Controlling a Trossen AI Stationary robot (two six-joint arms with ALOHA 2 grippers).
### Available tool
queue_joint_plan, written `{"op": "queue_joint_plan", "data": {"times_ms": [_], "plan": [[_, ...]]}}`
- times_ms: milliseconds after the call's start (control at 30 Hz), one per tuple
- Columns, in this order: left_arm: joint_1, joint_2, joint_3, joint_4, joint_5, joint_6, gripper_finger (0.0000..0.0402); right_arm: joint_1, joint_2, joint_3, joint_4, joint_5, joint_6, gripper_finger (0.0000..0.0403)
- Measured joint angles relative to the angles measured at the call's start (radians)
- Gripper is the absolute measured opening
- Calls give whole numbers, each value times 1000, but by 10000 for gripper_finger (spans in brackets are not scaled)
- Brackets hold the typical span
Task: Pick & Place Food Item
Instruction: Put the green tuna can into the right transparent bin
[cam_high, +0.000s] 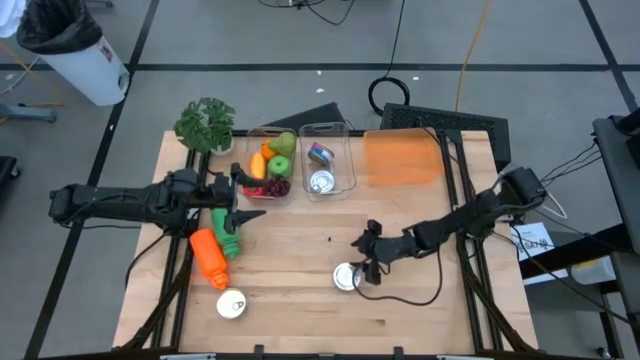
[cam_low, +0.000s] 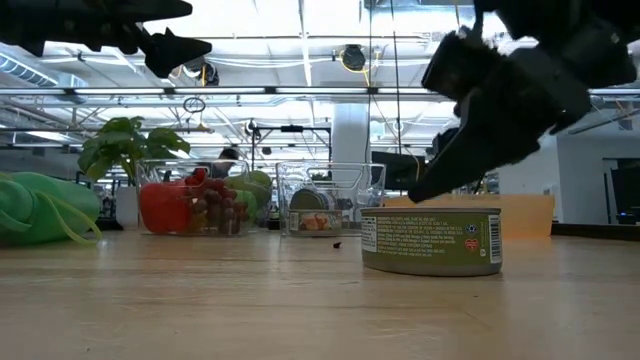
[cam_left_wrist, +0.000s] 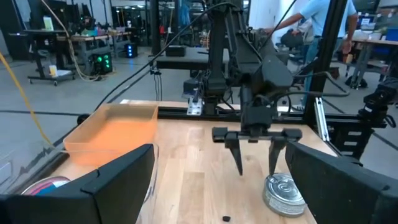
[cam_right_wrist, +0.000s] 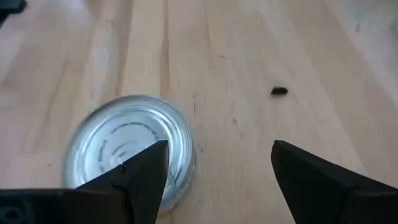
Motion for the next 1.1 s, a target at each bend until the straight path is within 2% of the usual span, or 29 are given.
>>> {"op": "queue_joint_plan", "data": {"times_ms": [300, 500, 633, 733, 833, 1033, 1100], "plan": [[0, 0, 0, 1, 0, -63, 366, 0, 38, 1, -9, 7, 6, 267], [0, 0, 0, 0, 0, -60, 377, -10, 36, 2, -82, 133, 84, 267], [0, 0, 0, 0, 0, -61, 378, -35, 36, 2, -95, 161, 169, 267], [0, 0, 0, 0, 0, -62, 372, -61, 16, 18, -155, 81, 244, 267], [0, 0, 0, 0, 0, -61, 366, -90, -17, 88, -337, -24, 267, 267], [0, 0, 0, 1, -1, -57, 361, -95, -64, 230, -631, -35, 172, 267], [0, 0, 0, 0, -1, -56, 361, -100, -61, 246, -707, -78, 188, 267]]}}
